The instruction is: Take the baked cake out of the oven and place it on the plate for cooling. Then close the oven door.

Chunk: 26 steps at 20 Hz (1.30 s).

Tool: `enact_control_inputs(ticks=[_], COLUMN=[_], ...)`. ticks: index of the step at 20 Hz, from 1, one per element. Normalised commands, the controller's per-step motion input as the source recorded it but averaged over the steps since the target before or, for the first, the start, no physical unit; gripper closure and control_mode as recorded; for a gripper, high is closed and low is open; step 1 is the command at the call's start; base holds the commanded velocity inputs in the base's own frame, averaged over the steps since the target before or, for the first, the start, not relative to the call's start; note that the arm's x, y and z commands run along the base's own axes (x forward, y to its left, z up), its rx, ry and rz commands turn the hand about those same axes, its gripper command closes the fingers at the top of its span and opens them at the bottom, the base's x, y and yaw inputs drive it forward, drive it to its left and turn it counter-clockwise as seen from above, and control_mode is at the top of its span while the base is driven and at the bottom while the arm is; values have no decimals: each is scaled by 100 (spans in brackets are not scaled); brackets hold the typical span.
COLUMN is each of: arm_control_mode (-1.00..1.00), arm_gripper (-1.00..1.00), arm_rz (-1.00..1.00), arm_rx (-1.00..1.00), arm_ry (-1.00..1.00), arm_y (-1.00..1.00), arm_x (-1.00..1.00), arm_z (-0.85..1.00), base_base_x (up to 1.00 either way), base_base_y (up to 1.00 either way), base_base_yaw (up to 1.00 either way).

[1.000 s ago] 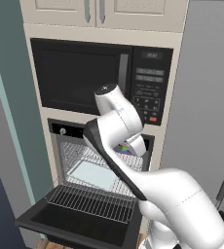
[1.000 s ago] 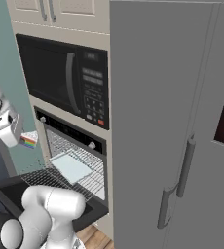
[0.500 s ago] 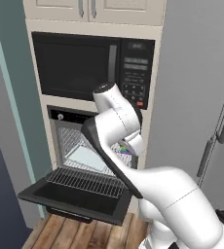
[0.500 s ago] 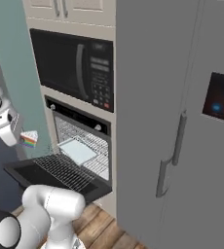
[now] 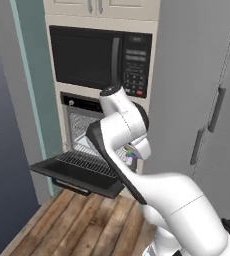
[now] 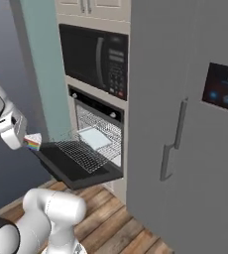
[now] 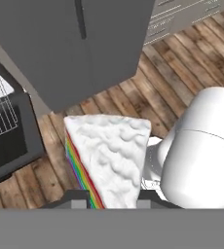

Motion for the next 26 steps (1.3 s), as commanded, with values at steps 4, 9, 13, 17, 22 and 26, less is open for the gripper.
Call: enact_control_inputs(ticks=[4,9,13,17,22,26], arm_control_mode=[100,100,100,100,100,100], arm_gripper=[100,100,100,100,100,100], arm_rz=[0,0,0,0,0,0], arm_rx=[0,0,0,0,0,0], arm_ry=[0,0,0,0,0,0], arm_y=[0,0,0,0,0,0], arm_x=[0,0,0,0,0,0], arm_z=[0,0,0,0,0,0], base_base_x=[-40,-41,-32,-25,-33,-43], base_base_y=[-20,-3,0,0,0,0], base_base_yaw=[44,48,55,59,62,65])
